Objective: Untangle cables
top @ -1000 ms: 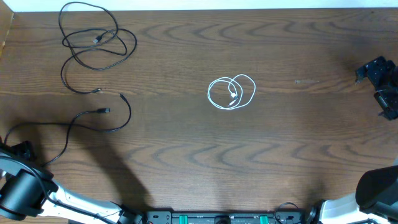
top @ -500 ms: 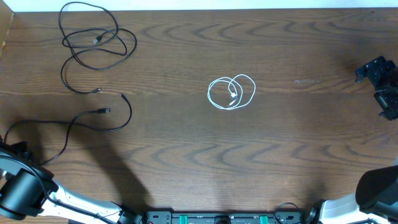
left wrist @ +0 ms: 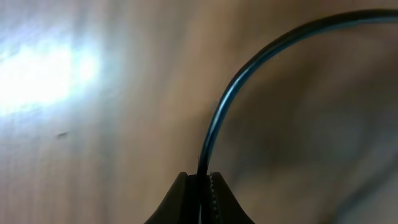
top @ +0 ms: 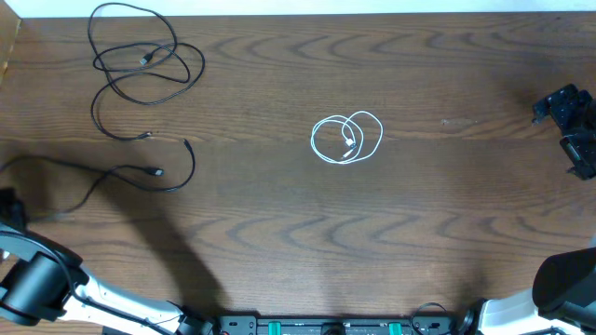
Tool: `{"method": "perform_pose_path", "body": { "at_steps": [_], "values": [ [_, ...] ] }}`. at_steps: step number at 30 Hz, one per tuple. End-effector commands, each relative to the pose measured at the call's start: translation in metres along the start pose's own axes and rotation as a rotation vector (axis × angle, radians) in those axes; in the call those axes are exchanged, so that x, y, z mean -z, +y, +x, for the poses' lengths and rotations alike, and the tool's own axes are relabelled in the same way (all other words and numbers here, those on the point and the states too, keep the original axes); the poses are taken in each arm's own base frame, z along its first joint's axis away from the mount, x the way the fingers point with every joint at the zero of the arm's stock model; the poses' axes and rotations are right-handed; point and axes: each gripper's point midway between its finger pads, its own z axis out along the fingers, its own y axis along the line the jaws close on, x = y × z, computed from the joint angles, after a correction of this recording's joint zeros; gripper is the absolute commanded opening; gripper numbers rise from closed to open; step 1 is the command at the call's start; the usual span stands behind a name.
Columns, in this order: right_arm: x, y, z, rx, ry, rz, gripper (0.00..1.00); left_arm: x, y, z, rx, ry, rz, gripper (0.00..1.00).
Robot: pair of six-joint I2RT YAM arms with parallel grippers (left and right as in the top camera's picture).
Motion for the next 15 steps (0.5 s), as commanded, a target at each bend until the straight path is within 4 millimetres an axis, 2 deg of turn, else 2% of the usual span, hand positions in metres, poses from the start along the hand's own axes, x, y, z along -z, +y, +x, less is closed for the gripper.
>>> {"method": "perform_pose_path", "body": {
  "at_steps": [1,7,15],
  "values": [
    [0.000,-0.001,0.000,-0.010,-0.003,0.004,0.99,0.026,-0.043,-0.005,-0.052,-0.033,0.112,0.08],
    [0.000,-0.001,0.000,-0.010,-0.003,0.004,0.99,0.039,-0.085,0.005,-0.174,-0.080,0.191,0.08],
    [0.000,-0.001,0.000,-0.010,-0.003,0.004,0.99,0.042,-0.112,0.022,-0.273,-0.125,0.223,0.08]
  ]
}}
